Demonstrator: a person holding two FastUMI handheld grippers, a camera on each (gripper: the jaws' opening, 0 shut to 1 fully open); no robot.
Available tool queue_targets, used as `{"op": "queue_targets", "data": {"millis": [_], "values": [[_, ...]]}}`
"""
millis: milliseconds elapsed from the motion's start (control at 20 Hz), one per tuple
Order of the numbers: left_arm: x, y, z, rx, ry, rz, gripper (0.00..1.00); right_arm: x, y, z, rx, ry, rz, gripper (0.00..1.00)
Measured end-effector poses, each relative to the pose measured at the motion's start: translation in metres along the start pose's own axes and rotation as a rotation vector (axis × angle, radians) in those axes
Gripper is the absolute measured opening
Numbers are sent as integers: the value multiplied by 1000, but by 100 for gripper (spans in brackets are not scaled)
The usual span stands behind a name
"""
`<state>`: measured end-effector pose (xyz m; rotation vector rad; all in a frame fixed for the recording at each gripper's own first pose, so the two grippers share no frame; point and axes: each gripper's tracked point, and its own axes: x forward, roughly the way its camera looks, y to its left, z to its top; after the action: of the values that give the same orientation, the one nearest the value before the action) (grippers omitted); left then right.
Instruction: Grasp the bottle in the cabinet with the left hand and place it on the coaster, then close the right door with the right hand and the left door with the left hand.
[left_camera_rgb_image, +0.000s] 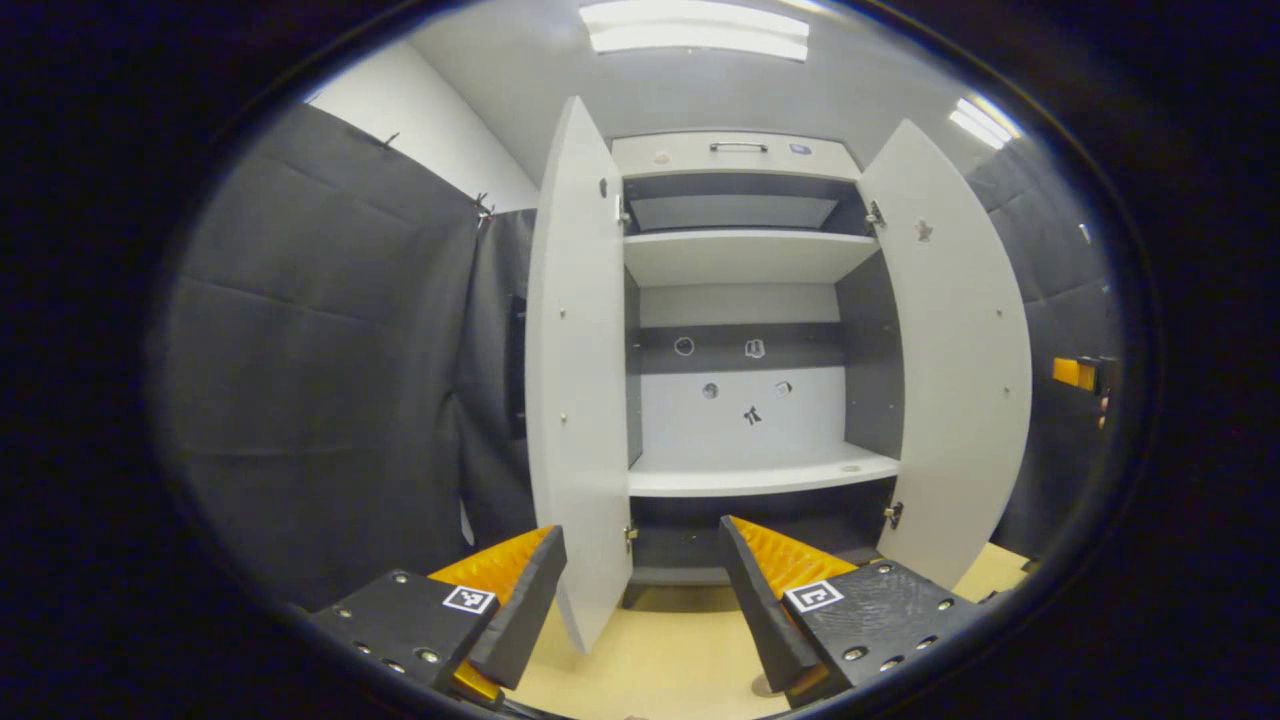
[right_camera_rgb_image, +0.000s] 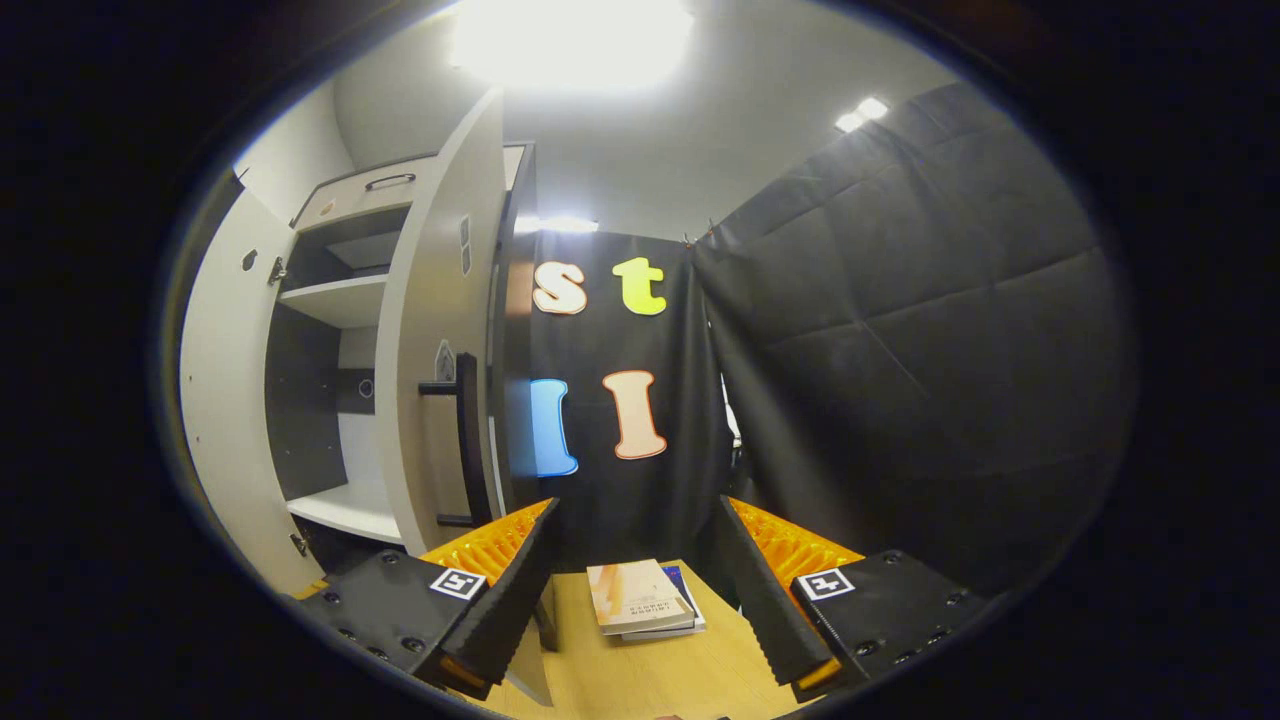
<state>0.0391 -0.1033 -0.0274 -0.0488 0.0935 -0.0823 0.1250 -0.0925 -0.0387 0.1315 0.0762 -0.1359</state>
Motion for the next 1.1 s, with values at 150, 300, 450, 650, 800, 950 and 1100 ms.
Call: {"op": "queue_targets", "data": {"millis": [150,300,450,650,800,950,1100], "values": [[-5,33,4,-2,-11,43,89,4,11,5,16,-3,-15,97],[-11,67,6,3,-20,85,89,9,24,7,5,-6,-23,97],[-11,97,5,4,-18,118,89,11,39,5,-11,3,-10,97],[-9,129,5,-6,-20,148,89,11,53,4,-52,-17,-18,94],[-8,145,2,-1,-17,160,89,8,61,4,-65,-24,-9,91],[2,158,1,-10,-21,157,89,2,76,4,-64,-33,8,94],[12,158,0,-35,-23,144,89,-5,97,3,-73,-41,38,91]]}}
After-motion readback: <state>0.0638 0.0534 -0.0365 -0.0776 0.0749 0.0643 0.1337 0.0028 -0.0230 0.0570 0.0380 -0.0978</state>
